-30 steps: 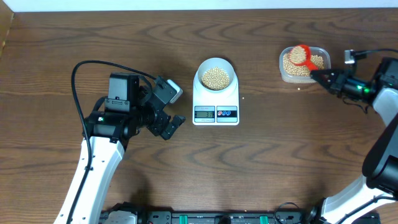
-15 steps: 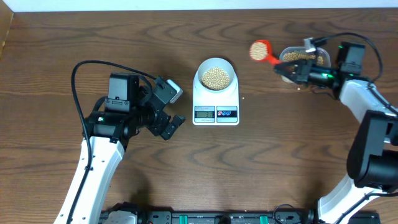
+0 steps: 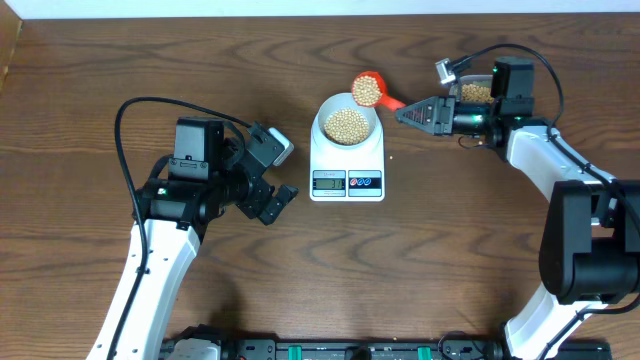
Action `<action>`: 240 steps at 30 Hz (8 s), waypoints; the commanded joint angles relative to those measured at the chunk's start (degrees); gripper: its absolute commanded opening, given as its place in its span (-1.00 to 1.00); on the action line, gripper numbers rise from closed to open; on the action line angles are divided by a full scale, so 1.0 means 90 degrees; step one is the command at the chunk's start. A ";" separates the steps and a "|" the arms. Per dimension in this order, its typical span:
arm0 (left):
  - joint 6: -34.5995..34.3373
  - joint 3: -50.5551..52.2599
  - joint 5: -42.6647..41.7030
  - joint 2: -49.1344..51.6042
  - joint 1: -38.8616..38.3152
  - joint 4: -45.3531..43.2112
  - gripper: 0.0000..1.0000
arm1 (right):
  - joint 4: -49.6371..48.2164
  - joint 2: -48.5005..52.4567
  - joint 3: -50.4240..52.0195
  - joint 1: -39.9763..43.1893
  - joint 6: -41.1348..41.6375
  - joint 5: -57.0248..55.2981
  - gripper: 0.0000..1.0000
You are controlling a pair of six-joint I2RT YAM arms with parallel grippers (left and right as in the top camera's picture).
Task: Scoop item into bowl and weigh 50g on scale
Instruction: 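Carry the filled scoop left over the white bowl with the right gripper, then tilt the scoop slowly with the right gripper, trickling soybeans into the bowl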
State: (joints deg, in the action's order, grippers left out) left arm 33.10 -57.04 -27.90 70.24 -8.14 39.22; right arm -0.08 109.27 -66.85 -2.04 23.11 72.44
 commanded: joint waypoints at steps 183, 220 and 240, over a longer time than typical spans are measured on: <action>0.0080 -0.0141 0.0058 -0.0029 0.0010 0.0044 0.96 | 0.0797 -0.0046 0.0024 -0.0588 -0.4719 -0.1724 -0.98; 0.0080 -0.0141 0.0058 -0.0029 0.0010 0.0044 0.96 | 0.0721 -0.0202 0.0022 -0.0588 -0.4719 -0.1676 -0.99; 0.0080 -0.0141 0.0058 -0.0029 0.0010 0.0044 0.96 | 0.1066 -0.0306 0.0024 -0.0631 -0.5005 -0.2057 -0.98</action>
State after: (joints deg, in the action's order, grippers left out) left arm 33.10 -57.04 -27.88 70.24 -8.14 39.42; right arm 9.41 108.29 -66.78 -7.11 -20.75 53.93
